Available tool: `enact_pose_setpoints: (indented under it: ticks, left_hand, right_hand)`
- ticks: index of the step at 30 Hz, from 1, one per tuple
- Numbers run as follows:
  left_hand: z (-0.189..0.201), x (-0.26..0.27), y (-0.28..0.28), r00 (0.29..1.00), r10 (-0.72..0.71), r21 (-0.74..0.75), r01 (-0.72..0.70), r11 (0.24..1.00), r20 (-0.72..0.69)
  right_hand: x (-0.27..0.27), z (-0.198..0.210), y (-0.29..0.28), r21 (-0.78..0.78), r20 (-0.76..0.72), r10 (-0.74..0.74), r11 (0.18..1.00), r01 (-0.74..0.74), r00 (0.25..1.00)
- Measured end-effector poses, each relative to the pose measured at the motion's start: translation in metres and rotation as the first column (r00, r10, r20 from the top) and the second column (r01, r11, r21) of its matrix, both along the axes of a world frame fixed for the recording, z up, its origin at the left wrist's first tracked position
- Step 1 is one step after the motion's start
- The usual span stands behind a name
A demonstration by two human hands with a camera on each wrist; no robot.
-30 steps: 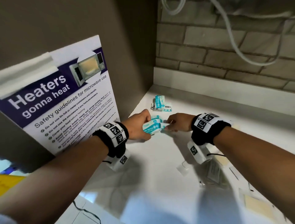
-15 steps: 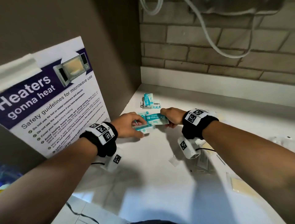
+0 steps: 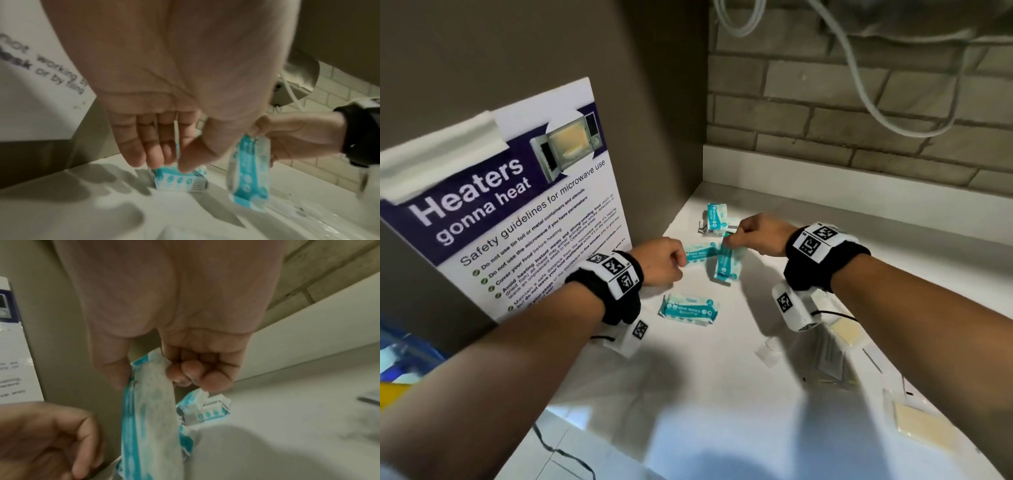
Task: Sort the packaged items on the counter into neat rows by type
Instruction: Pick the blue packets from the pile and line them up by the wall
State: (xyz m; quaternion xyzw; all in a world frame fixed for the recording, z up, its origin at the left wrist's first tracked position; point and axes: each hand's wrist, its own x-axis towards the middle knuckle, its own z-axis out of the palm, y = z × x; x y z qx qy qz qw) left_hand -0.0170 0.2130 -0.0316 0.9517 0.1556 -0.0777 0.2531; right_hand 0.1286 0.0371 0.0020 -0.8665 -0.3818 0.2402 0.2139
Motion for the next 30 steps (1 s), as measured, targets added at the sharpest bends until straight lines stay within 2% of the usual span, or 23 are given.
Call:
enact_pose_setpoints:
  ticks: [2, 4, 8, 11, 14, 16, 18, 20, 24, 26, 30]
  left_hand:
    - [-0.002, 0.015, 0.005, 0.999, 0.045, 0.119, -0.048, 0.992, 0.028]
    - [-0.005, 0.027, 0.005, 0.998, 0.056, 0.181, -0.049, 0.982, -0.032]
    - [-0.008, 0.041, 0.003, 0.992, 0.060, 0.165, -0.041, 0.985, -0.112]
    - [-0.008, 0.048, 0.007, 0.991, 0.088, 0.119, -0.076, 0.990, -0.099]
    - [-0.007, 0.055, 0.010, 0.991, 0.122, 0.091, -0.117, 0.989, -0.047]
    - [-0.007, 0.058, 0.011, 0.992, 0.121, 0.066, -0.119, 0.991, -0.027]
    - [-0.008, 0.061, 0.014, 0.994, 0.079, 0.050, -0.076, 0.996, -0.072]
    - [-0.010, 0.063, 0.016, 0.988, 0.033, 0.045, -0.027, 0.999, -0.153]
    - [-0.006, 0.072, 0.019, 0.987, 0.010, 0.039, -0.004, 0.999, -0.157]
    - [-0.004, 0.079, 0.019, 0.993, 0.061, 0.050, -0.056, 0.997, -0.103]
    - [-0.004, 0.099, 0.022, 0.985, 0.174, 0.071, -0.173, 0.982, 0.001]
  right_hand:
    - [-0.002, 0.008, 0.005, -0.108, 0.093, 0.091, 0.991, -0.081, 0.991]
    - [-0.006, 0.012, 0.013, -0.206, 0.170, 0.176, 0.969, -0.140, 0.969]
    - [-0.018, 0.005, 0.033, -0.351, 0.220, 0.282, 0.916, -0.194, 0.934]
    - [-0.030, -0.009, 0.047, -0.349, 0.202, 0.290, 0.914, -0.208, 0.935]
    - [-0.039, -0.024, 0.052, -0.278, 0.196, 0.312, 0.927, -0.253, 0.930]
    - [-0.039, -0.033, 0.048, -0.211, 0.123, 0.306, 0.938, -0.277, 0.944]
    - [-0.032, -0.037, 0.040, -0.106, 0.014, 0.262, 0.960, -0.259, 0.965]
    - [-0.021, -0.033, 0.034, 0.004, -0.053, 0.144, 0.990, -0.144, 0.988]
    - [0.009, -0.019, 0.032, 0.157, 0.103, -0.143, 0.980, 0.126, 0.984]
    - [0.022, -0.016, 0.040, 0.136, 0.155, -0.249, 0.964, 0.229, 0.956]
    - [0.033, -0.023, 0.066, 0.007, 0.183, -0.288, 0.957, 0.292, 0.940]
